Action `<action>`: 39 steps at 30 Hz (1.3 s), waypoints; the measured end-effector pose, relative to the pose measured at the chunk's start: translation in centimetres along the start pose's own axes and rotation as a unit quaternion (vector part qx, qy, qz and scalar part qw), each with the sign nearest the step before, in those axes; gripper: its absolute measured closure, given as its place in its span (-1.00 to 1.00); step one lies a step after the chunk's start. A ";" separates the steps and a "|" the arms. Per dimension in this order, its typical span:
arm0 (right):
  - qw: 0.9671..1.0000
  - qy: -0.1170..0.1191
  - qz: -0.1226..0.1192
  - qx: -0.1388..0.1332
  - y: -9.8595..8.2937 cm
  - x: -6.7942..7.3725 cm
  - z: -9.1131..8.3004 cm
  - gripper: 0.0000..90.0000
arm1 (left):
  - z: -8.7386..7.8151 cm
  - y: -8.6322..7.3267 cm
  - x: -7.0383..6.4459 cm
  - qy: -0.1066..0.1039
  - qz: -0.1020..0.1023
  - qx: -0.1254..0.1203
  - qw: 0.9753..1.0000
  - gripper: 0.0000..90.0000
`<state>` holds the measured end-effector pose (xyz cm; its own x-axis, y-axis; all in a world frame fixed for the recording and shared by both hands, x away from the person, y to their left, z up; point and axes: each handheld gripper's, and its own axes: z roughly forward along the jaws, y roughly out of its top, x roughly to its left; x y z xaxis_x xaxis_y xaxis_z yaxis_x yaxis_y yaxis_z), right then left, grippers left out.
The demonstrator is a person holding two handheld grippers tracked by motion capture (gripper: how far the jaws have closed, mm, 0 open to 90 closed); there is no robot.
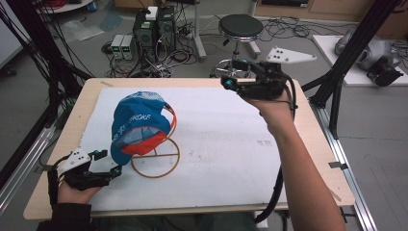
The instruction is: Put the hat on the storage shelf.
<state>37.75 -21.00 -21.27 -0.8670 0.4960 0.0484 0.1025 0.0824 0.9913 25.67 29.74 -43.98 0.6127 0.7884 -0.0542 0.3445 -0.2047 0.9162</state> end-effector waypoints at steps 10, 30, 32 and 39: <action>0.999 -0.040 0.032 0.003 -4.2 -2.0 -3.7 -0.52 | 0.1 -0.6 0.3 -0.002 -0.005 0.009 1.000 -0.61; 0.997 -0.062 0.043 0.001 -7.1 -1.9 -5.6 -0.55 | -3.9 0.0 2.4 0.044 -0.025 -0.016 0.999 -0.60; 0.997 -0.064 0.042 -0.001 -7.1 -1.8 -5.9 -0.55 | -4.6 0.4 2.5 0.048 -0.026 -0.036 0.998 -0.60; 0.996 -0.077 0.048 0.013 -8.5 -1.7 -6.8 -0.58 | -4.9 2.9 1.4 0.034 -0.004 -0.067 0.997 -0.60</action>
<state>35.04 -28.43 -28.98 -0.7674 0.6295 0.1214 0.1960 0.0502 0.9793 24.01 33.06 -39.50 0.5585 0.8286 -0.0396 0.2484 -0.1215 0.9610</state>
